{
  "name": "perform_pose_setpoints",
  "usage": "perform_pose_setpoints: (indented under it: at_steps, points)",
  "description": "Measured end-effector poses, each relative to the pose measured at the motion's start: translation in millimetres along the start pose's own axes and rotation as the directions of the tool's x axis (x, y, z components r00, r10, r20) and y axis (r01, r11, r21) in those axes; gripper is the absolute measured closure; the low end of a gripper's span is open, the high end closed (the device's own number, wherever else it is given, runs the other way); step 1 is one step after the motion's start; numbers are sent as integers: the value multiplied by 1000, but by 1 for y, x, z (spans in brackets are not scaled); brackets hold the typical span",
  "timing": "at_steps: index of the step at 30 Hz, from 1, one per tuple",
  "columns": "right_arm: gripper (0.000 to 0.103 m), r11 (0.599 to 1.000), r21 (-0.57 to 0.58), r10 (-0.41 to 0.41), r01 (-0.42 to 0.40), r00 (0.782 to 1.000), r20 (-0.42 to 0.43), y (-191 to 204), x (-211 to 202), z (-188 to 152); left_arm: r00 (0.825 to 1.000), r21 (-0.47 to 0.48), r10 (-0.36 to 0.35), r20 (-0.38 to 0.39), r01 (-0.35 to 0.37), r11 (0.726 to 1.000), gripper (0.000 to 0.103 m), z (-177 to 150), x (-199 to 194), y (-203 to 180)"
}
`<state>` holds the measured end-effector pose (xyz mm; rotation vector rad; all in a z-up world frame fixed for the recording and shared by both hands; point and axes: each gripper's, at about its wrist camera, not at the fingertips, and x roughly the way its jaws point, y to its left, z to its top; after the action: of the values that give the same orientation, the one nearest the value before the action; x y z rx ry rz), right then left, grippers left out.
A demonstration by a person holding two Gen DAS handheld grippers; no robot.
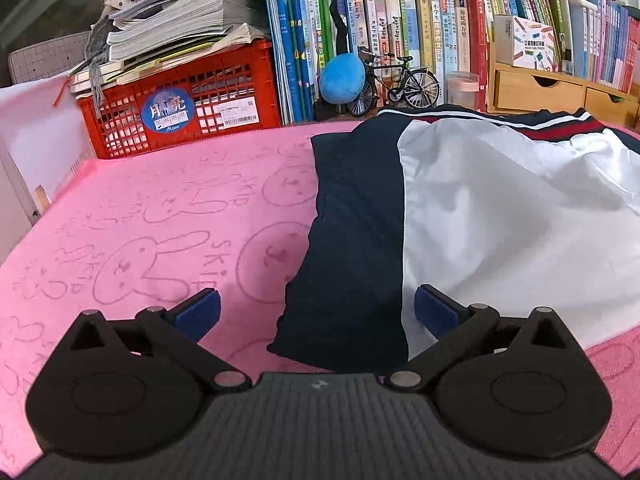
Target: Fold clothes
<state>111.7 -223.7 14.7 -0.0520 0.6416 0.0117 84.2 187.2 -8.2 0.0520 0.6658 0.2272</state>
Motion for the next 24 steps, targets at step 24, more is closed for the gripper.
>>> perform_pose_setpoints:
  at_steps: [24]
  points:
    - [29, 966, -46, 256, -254, 964, 67, 134, 19, 39, 999, -47, -40, -17, 39, 998, 0, -2, 3, 5]
